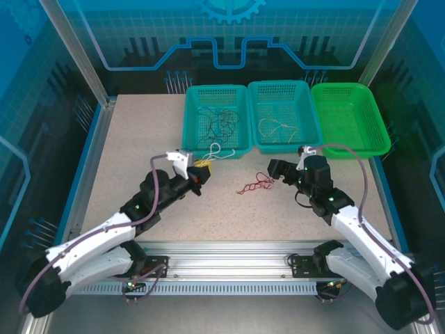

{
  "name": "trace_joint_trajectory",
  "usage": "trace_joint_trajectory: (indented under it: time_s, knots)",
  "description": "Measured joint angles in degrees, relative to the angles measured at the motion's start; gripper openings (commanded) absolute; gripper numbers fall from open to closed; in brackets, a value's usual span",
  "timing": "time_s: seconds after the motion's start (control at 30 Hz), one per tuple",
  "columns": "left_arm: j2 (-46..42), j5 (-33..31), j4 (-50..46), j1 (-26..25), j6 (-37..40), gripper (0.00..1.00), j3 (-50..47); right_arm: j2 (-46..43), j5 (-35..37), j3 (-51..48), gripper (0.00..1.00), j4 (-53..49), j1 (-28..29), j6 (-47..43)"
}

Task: Untangle the cables

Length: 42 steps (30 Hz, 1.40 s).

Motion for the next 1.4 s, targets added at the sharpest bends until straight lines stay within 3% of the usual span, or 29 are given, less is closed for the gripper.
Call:
trace_joint_trajectory:
  time_s: [0.37,0.67,0.73,0.87,1.03,1.13,1.4]
  knots:
    - [32.0,2.8,10.7,1.5,3.3,0.0,25.1,-3.3,-4.7,4.0,1.0,-8.4,0.0,-0.5]
    - [57.3,5.0,12.0,4.8,1.9,0.0,47.6,-7.6,-5.3,0.7,1.0,-11.1,0.1,1.2]
    - [62.4,6.0,11.3,4.7,0.9,0.07,54.0,-8.4,-5.2,0.4,1.0,-12.0,0.1,1.4]
    - [70.4,7.4,8.8,4.6,-0.6,0.4,65.8,-10.2,-4.5,0.4,1.0,-13.2,0.1,1.4]
    - [72.3,8.2,6.9,4.5,-1.9,0.54,68.6,-11.2,-3.6,0.4,1.0,-14.3,0.1,1.4]
    - [71.4,8.2,7.2,4.5,-1.6,0.56,66.9,-11.1,-3.2,0.3,1.0,-14.5,0.1,1.4]
    - [53.2,8.2,9.9,4.5,-0.6,0.56,42.5,-7.1,-2.6,0.3,1.0,-14.2,0.1,1.4]
